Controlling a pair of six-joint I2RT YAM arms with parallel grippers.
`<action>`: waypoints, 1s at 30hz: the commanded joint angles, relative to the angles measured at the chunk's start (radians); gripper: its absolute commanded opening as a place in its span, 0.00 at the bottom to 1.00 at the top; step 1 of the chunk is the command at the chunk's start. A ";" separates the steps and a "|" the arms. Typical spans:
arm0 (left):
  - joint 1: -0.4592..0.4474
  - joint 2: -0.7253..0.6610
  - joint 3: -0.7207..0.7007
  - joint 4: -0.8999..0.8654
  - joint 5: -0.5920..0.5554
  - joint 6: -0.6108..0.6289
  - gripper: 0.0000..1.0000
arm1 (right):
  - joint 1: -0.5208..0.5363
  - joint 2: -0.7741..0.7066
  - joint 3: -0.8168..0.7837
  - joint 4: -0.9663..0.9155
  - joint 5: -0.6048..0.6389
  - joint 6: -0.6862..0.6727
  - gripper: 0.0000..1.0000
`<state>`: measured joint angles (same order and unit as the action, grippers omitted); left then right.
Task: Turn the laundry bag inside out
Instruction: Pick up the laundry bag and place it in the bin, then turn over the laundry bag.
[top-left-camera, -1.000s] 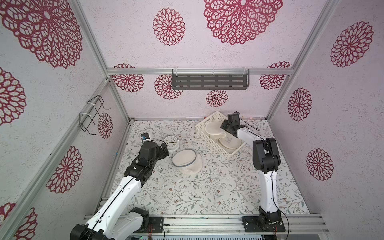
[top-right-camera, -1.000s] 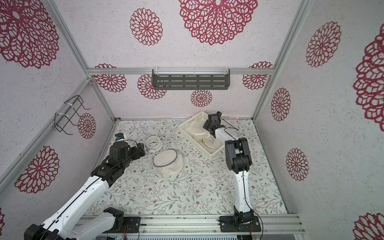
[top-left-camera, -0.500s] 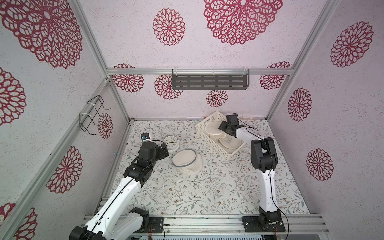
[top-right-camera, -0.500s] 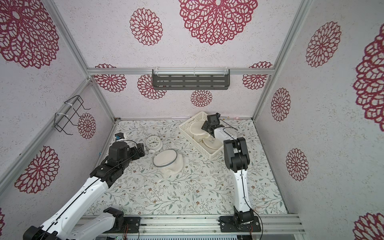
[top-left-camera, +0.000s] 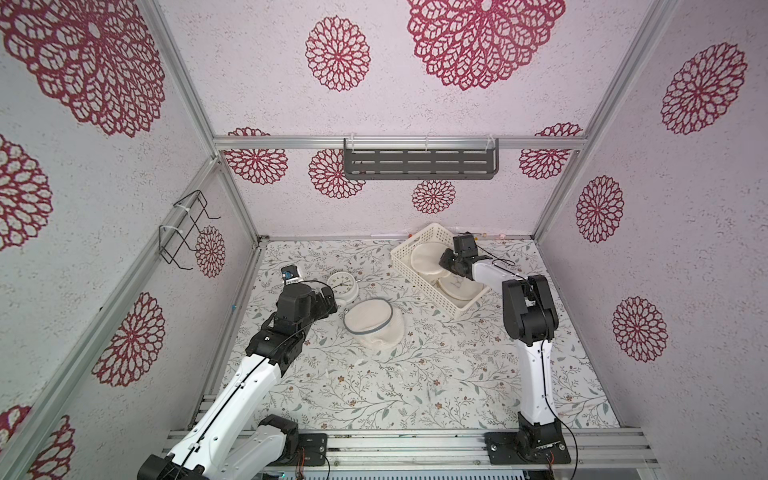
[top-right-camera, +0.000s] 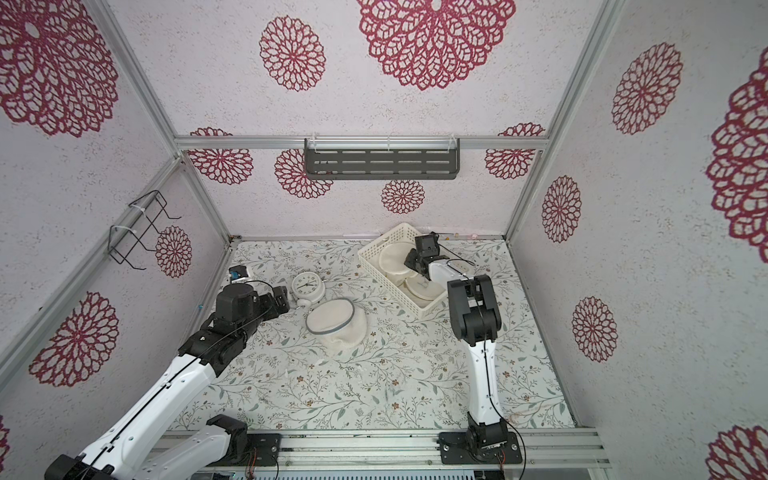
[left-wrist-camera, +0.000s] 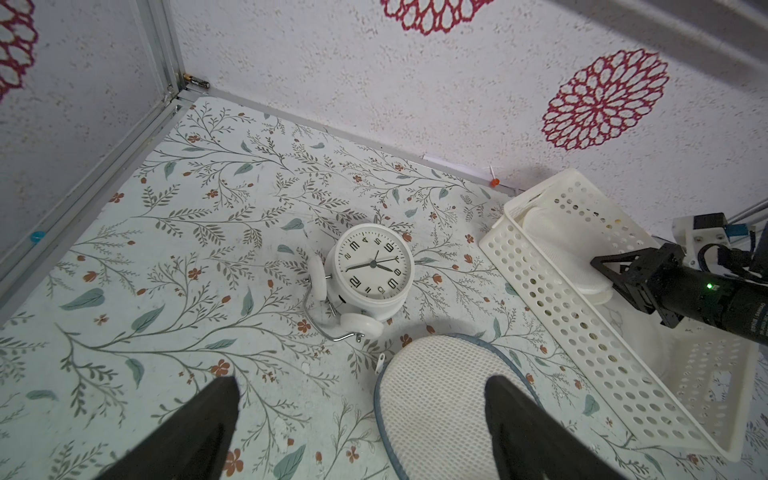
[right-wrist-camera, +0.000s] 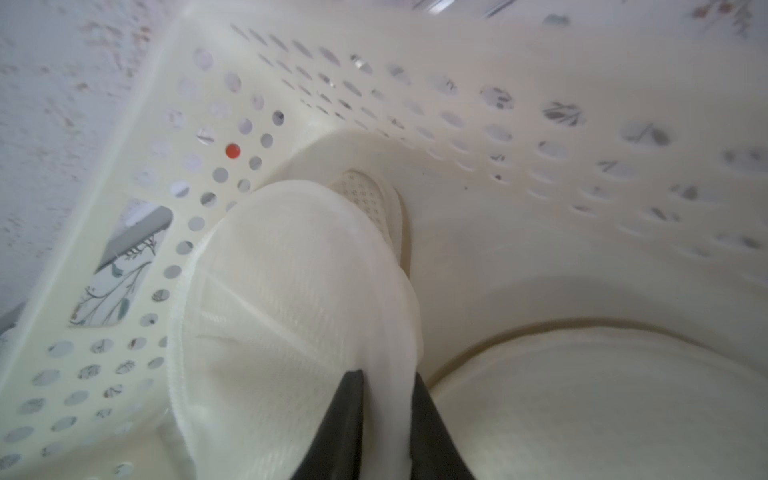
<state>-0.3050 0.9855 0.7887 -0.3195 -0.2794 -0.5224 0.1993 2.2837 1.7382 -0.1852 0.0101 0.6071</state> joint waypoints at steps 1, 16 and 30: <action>0.006 -0.019 0.014 0.011 0.005 0.031 0.98 | 0.005 -0.125 0.062 0.026 0.004 -0.036 0.14; -0.059 -0.122 -0.104 0.368 0.319 0.435 0.93 | 0.151 -0.560 0.005 -0.206 0.050 -0.127 0.00; -0.325 -0.023 0.015 0.439 0.319 1.109 0.98 | 0.361 -0.747 0.207 -0.615 -0.020 -0.007 0.00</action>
<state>-0.6010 0.9535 0.7746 0.0746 0.0601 0.3931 0.5335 1.6016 1.9392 -0.7311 0.0055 0.5407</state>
